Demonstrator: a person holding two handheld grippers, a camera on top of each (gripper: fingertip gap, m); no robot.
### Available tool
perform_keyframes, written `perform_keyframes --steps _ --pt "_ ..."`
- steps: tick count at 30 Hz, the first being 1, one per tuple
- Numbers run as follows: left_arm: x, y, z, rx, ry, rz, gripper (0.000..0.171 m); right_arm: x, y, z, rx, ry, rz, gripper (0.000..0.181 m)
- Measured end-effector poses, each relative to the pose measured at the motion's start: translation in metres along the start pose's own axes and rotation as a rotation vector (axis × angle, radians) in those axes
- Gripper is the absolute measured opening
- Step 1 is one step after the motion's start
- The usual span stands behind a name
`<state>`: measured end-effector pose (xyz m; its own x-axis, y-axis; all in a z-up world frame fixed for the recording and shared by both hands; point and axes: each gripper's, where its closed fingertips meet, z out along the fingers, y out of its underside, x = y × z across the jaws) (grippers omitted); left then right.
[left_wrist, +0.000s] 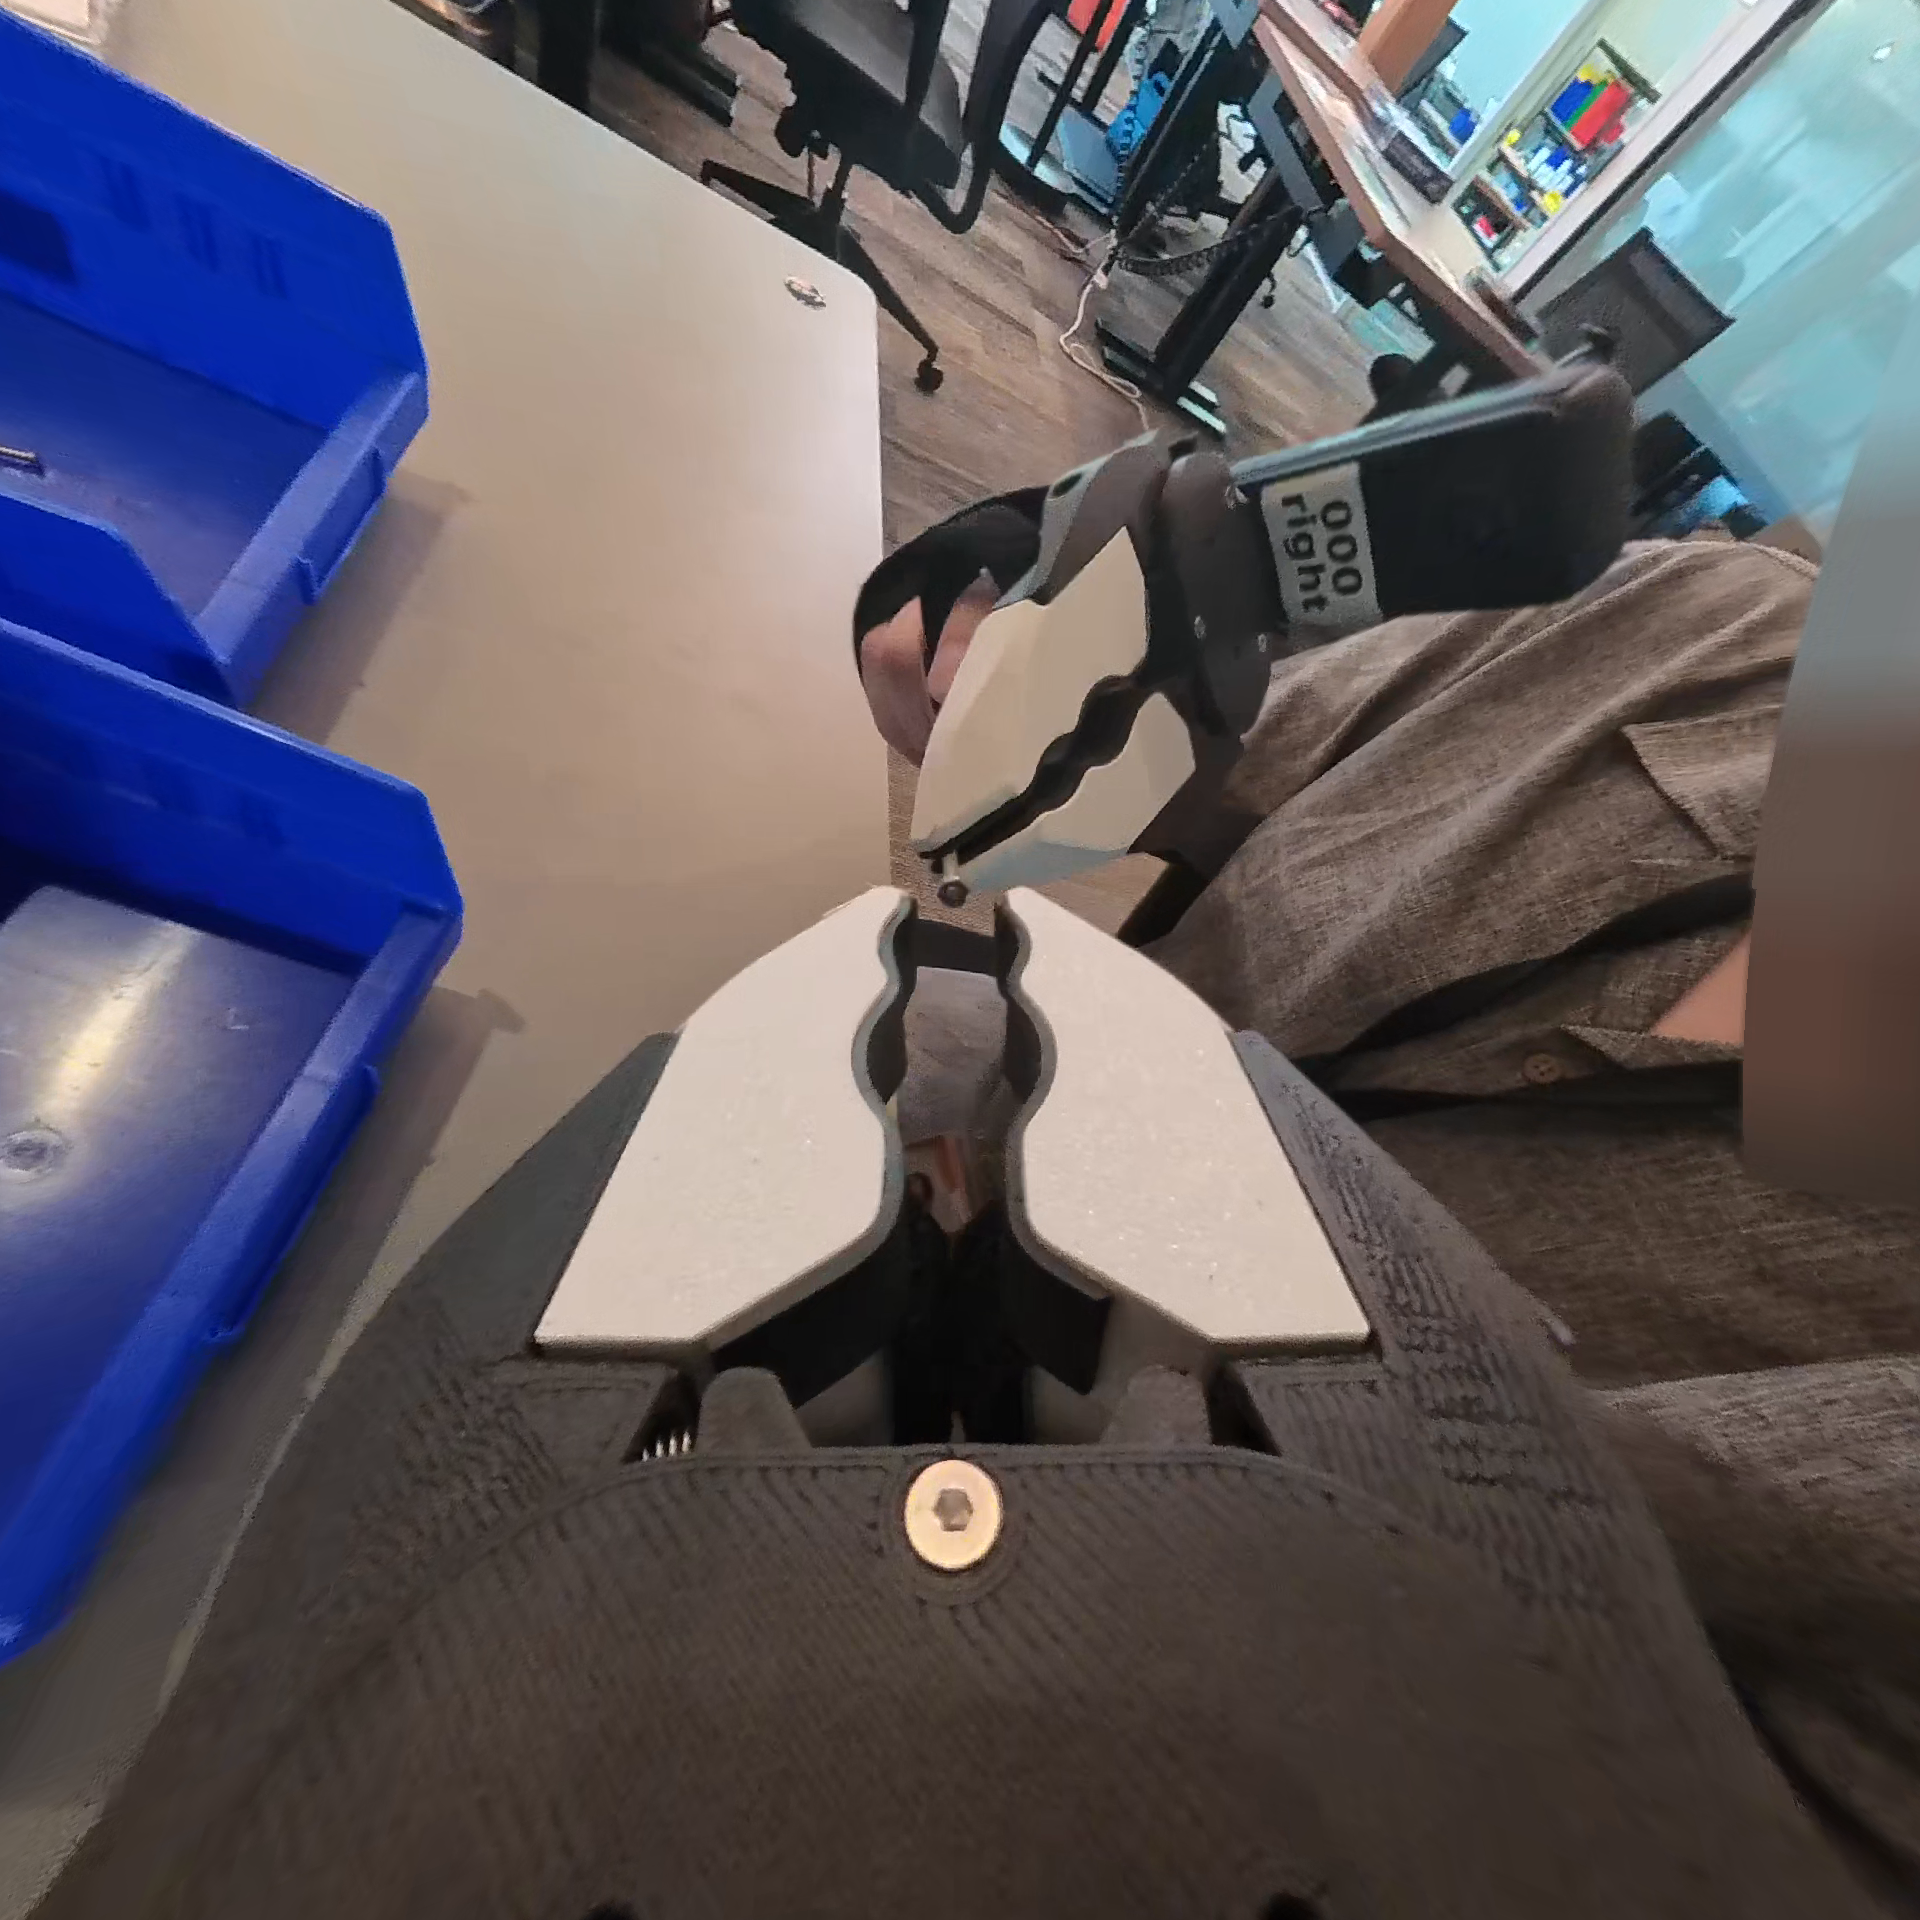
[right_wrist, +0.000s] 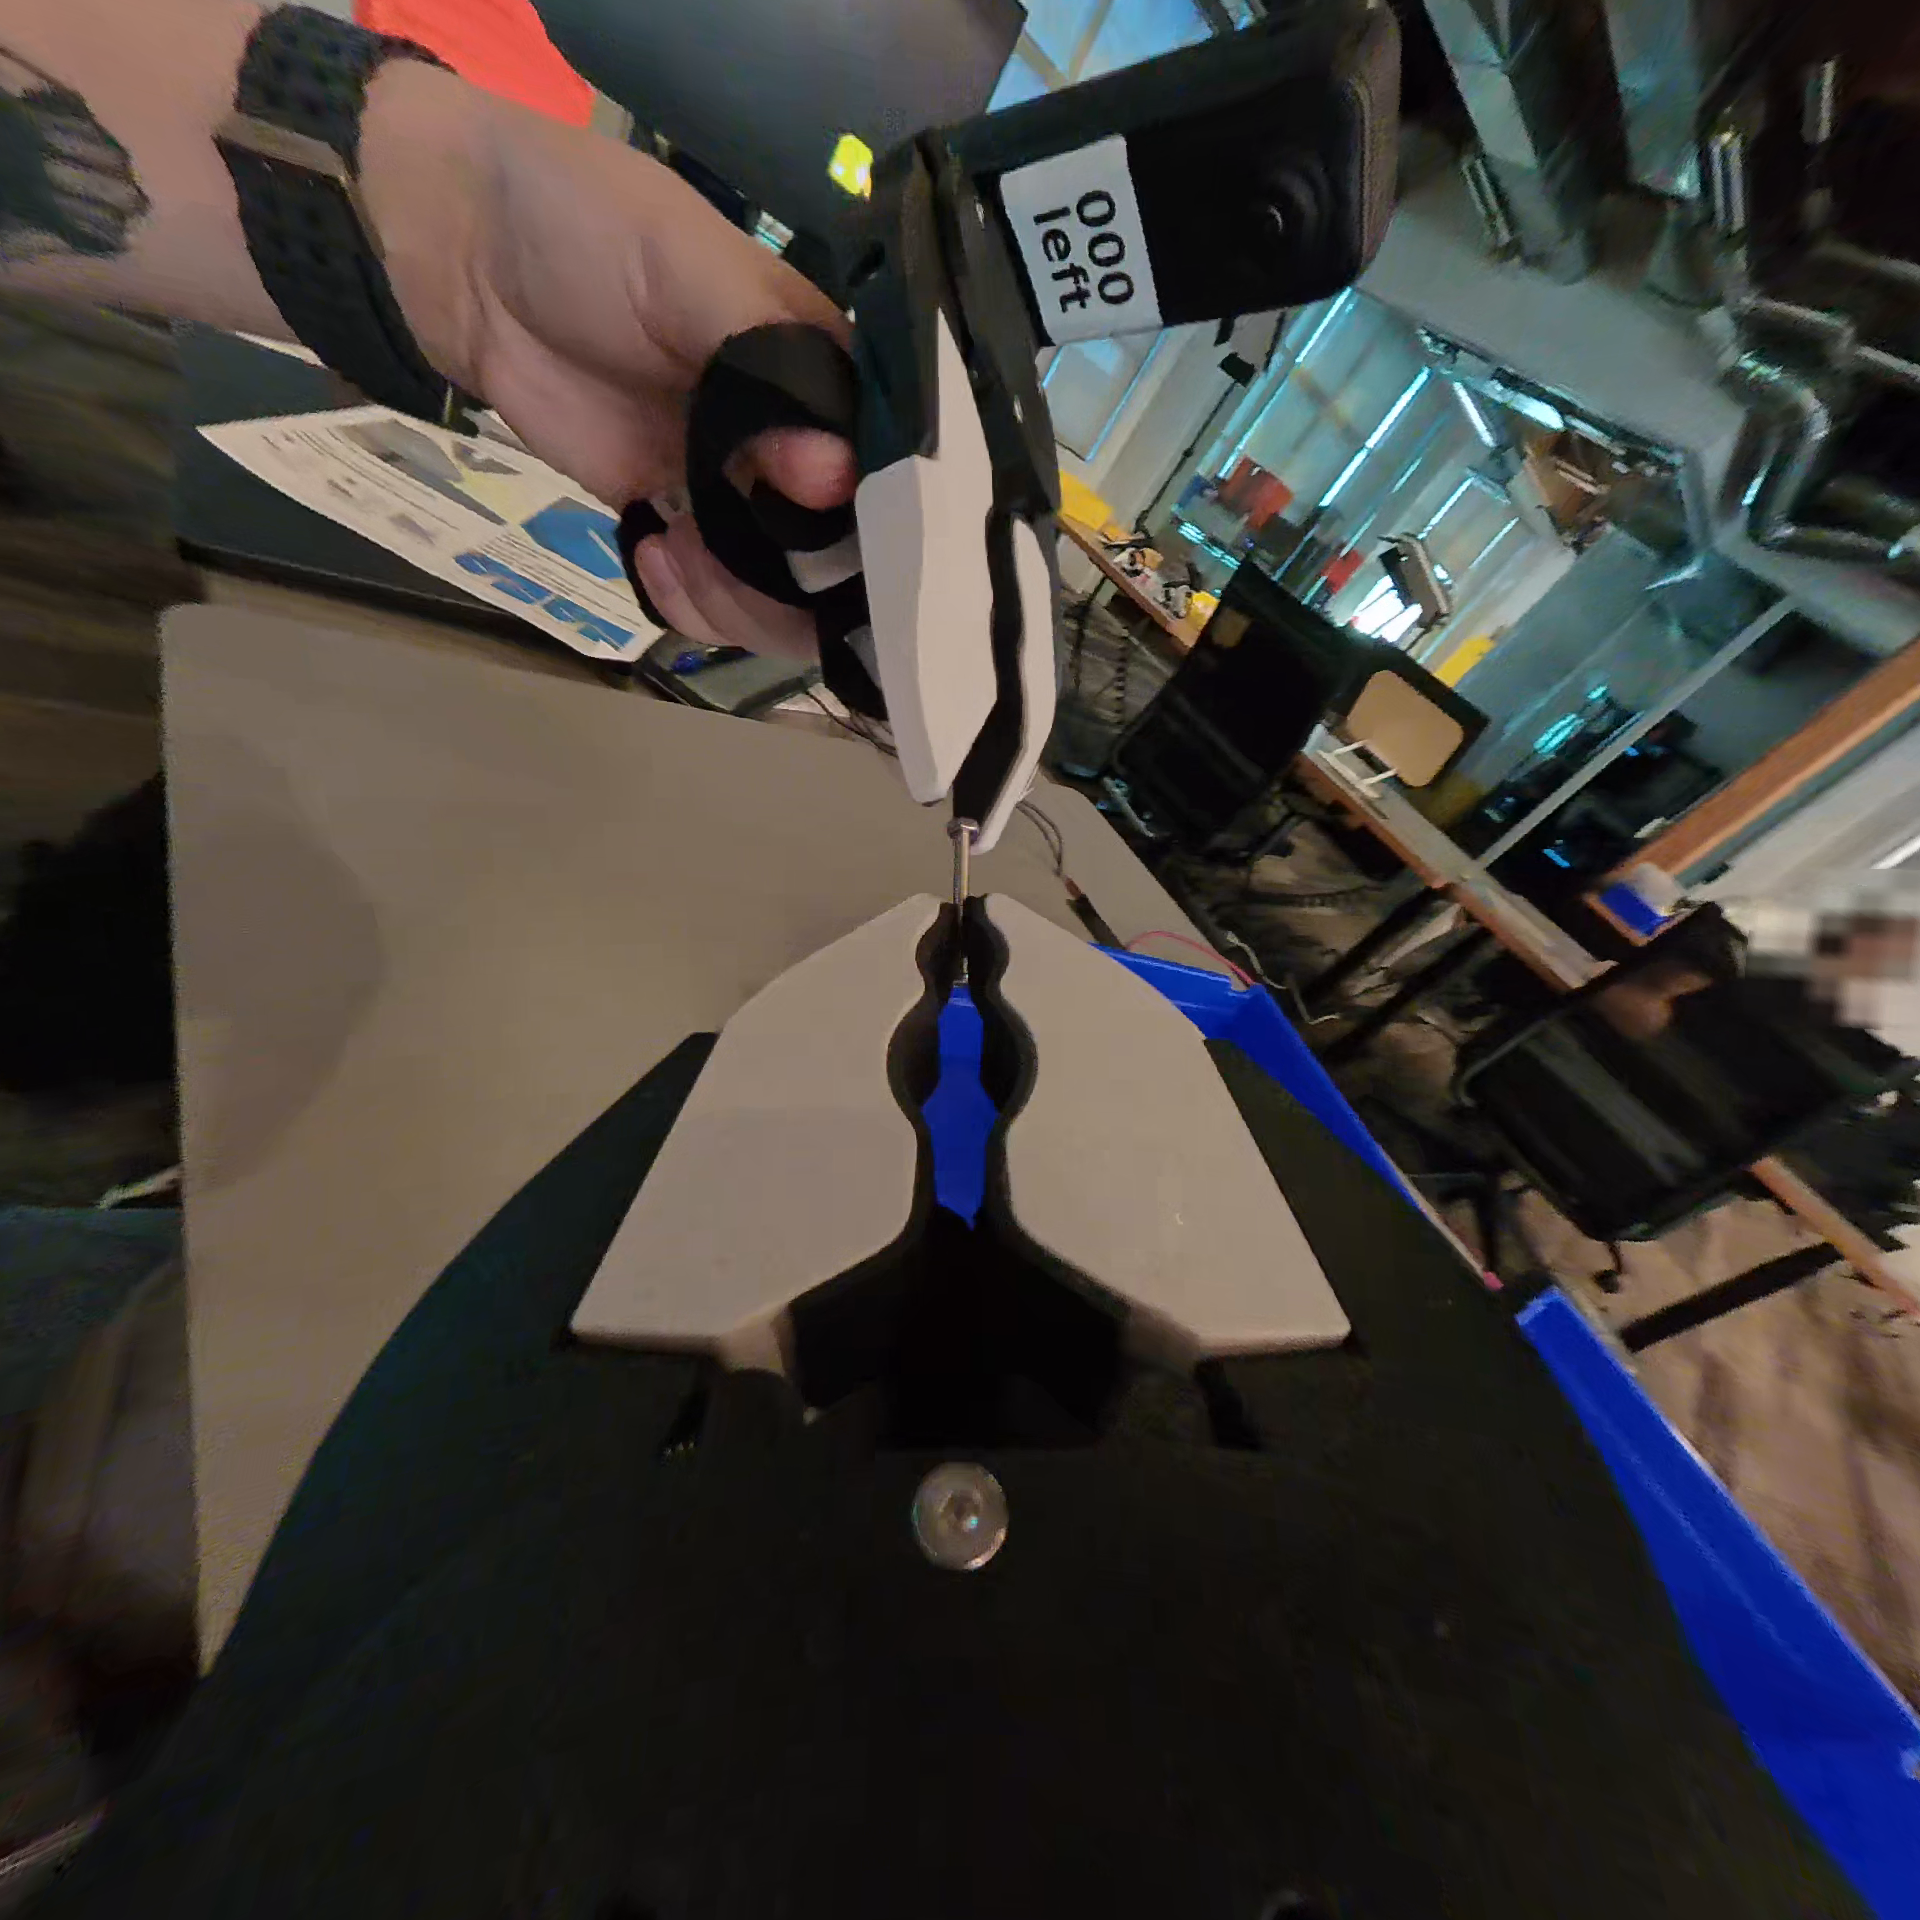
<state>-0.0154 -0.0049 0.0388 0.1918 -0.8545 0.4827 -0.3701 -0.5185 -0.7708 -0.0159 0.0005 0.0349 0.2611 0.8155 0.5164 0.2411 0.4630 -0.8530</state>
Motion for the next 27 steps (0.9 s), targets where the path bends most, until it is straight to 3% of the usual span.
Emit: perform_keyframes --steps 13,19,22,27 --pt "0.001 0.0 0.007 0.014 0.044 -0.017 0.009 0.0 0.0 0.001 -0.03 0.051 -0.081 0.002" --pt "-0.001 0.003 0.008 -0.009 -0.008 0.051 0.005 -0.001 0.001 0.0 -0.029 0.025 -0.041 0.002" --pt "0.004 0.001 0.007 -0.009 -0.029 0.124 0.005 -0.004 -0.004 -0.001 0.051 -0.14 0.237 0.002" --pt "0.011 0.002 0.007 -0.083 -0.096 0.353 0.005 -0.01 -0.015 -0.008 0.269 -0.68 1.035 0.002"
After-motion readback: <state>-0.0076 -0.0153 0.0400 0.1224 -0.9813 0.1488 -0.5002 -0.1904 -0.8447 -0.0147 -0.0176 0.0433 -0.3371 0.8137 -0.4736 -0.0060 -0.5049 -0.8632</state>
